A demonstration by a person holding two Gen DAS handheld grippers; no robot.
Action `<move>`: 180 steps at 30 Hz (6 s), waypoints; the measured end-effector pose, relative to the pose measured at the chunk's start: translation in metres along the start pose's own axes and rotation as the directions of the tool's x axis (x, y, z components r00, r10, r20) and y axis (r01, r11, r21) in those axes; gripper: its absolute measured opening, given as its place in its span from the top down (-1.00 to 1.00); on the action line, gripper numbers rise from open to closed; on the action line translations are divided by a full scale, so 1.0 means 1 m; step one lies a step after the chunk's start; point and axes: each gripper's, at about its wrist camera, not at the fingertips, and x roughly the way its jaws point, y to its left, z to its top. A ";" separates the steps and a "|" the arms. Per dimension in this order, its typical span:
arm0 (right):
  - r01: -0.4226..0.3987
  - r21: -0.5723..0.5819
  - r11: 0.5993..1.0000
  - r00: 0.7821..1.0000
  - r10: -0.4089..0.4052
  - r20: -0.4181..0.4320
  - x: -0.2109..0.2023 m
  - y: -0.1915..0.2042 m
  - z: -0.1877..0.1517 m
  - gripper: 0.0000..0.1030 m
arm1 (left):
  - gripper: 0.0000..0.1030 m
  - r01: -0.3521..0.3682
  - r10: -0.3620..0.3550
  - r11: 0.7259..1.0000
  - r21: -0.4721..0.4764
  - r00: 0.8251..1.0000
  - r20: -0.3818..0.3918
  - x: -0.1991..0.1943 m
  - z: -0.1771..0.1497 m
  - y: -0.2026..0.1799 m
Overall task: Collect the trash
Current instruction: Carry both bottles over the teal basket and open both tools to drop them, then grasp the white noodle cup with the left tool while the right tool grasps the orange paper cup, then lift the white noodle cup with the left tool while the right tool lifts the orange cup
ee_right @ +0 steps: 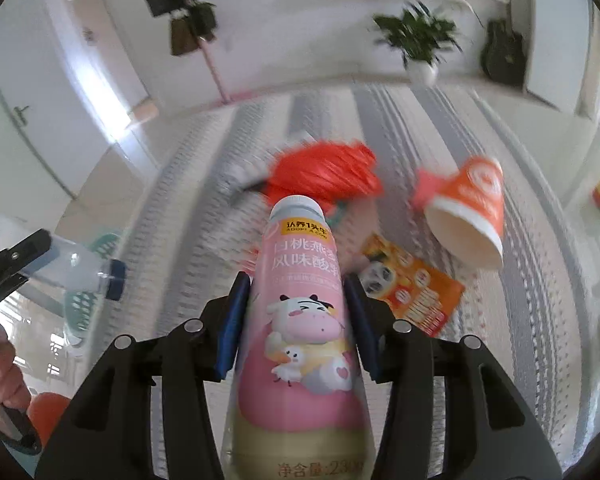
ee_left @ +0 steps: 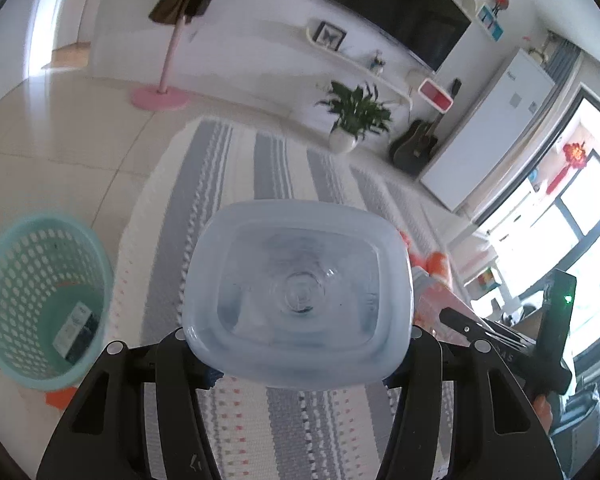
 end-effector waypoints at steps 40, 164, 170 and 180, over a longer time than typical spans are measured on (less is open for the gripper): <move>-0.303 -0.247 0.921 0.899 0.189 -0.396 0.225 0.362 -0.042 0.11 | -0.09 -0.358 0.351 0.816 -0.453 0.931 -0.104 -0.048 -0.015 0.304; 0.087 0.056 0.995 0.991 -0.092 0.102 0.021 -0.081 0.032 -0.11 | 0.53 0.025 -0.024 0.983 0.181 1.000 -0.007 0.054 -0.031 -0.049; 0.111 0.089 0.990 0.992 -0.116 0.055 0.046 -0.077 0.032 -0.44 | 0.53 0.019 -0.018 0.988 0.155 1.000 -0.008 0.054 -0.032 -0.037; 0.318 0.068 0.946 0.947 -0.315 -0.061 0.113 -0.066 0.043 -0.52 | 0.52 0.003 0.001 0.988 0.152 1.000 -0.030 0.065 -0.032 -0.026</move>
